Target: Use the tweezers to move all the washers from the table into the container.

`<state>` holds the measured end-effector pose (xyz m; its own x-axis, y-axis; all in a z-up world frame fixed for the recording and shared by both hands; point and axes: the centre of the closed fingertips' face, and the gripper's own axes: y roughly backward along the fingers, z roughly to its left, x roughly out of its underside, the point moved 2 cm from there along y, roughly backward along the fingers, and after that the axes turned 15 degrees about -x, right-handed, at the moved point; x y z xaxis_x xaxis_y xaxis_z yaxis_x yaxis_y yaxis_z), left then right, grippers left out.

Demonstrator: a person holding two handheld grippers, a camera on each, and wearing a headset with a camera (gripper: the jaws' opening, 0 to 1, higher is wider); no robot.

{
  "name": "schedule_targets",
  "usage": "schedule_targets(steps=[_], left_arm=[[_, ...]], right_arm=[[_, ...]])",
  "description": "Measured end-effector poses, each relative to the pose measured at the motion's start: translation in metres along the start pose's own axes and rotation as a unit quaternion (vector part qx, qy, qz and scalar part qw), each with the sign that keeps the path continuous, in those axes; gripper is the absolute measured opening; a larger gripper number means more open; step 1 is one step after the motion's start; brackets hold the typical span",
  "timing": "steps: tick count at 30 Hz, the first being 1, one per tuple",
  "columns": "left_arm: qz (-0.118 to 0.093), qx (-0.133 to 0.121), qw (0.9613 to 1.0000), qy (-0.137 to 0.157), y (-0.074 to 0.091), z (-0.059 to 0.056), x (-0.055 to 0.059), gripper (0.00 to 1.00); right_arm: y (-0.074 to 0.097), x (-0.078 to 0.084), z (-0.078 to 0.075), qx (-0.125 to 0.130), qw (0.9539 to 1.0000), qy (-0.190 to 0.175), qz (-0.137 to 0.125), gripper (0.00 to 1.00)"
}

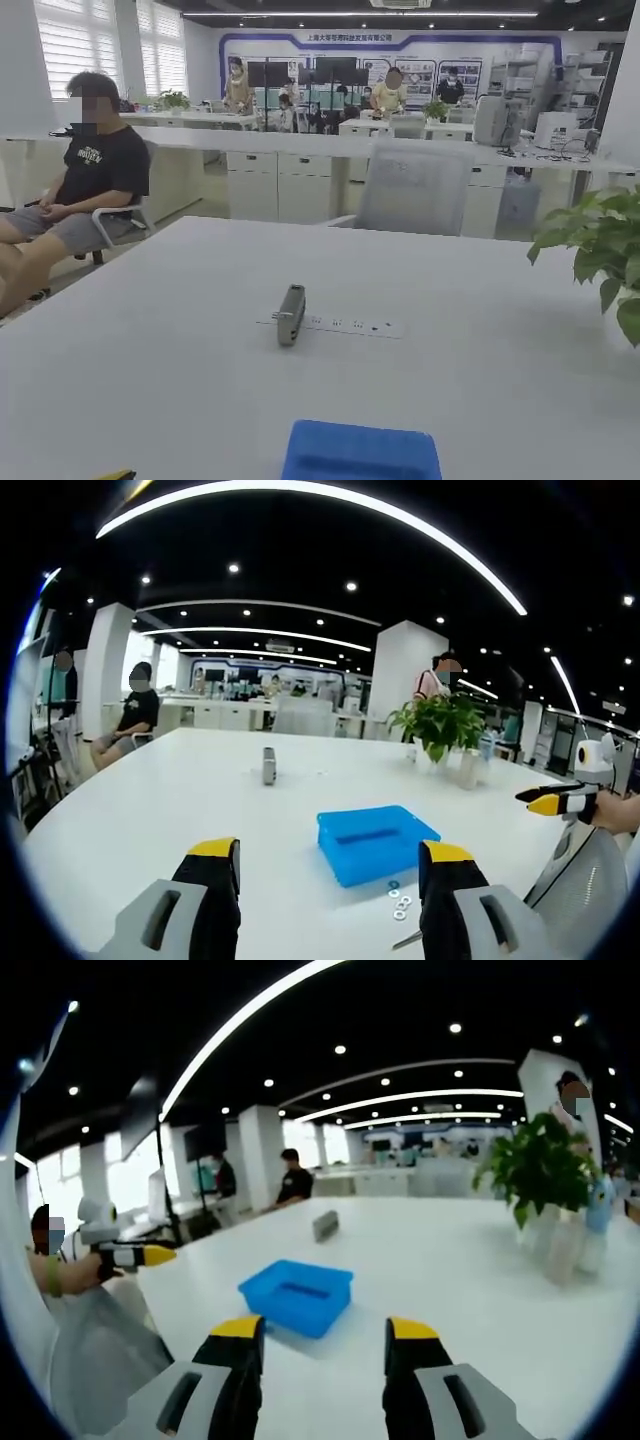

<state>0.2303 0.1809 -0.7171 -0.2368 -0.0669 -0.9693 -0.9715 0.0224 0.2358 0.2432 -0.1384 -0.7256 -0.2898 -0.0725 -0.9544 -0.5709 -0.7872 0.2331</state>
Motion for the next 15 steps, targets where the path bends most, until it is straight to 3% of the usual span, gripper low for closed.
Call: schedule_targets(steps=[15], left_arm=[[-0.008,-0.003,0.9999,0.012,0.0011,0.0021,-0.0028,0.72]], right_arm=[[-0.0018,0.003,0.0047,-0.012,0.9999,0.002,0.008,0.45]])
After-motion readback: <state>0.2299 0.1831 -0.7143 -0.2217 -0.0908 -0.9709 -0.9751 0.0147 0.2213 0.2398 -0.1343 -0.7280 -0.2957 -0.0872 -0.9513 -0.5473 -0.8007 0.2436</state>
